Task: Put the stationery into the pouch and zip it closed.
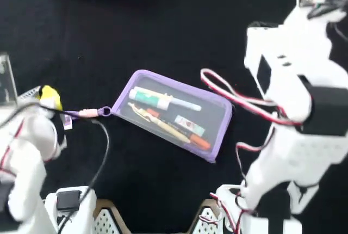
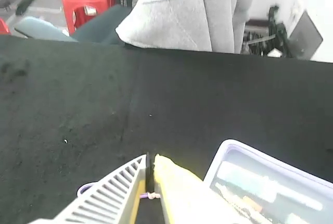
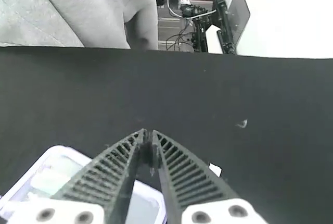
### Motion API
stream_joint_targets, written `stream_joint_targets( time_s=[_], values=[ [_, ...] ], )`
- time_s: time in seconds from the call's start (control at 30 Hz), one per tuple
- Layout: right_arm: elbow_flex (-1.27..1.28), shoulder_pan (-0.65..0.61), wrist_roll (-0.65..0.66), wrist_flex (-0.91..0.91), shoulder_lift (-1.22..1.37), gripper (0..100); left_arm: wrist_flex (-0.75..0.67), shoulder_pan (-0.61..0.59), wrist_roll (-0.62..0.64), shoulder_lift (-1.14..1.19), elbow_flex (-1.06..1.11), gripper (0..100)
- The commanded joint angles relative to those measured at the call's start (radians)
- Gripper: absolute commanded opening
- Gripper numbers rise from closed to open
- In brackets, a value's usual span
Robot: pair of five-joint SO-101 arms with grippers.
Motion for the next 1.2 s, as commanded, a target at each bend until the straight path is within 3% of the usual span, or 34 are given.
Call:
stream_joint_targets(
  time_s=[0.0, 0.2, 0.47, 0.67, 0.83, 1.17],
  values=[
    [0.093, 0.009, -0.043, 0.026, -0.117, 1.1, -0.098, 0.012, 0.008, -0.163, 0.211, 3],
    [0.371, 0.009, -0.04, -0.017, -0.252, 1.2, -0.29, 0.012, 0.008, -0.463, 0.604, 3],
    [0.786, 0.009, -0.04, -0.167, -0.47, 1.2, -0.41, 0.01, -0.072, -0.717, 0.972, 3],
    [1.135, 0.009, -0.037, -0.338, -0.704, 1.2, -0.477, 0.01, -0.072, -0.72, 1.124, 3],
    [1.357, 0.009, 0.048, -0.44, -0.895, 1.2, -0.479, 0.031, -0.071, -0.72, 1.213, 3],
    [1.687, 0.018, 0.121, -0.549, -1.112, 1.5, -0.552, 0.059, -0.069, -0.721, 1.411, 3]
  ],
)
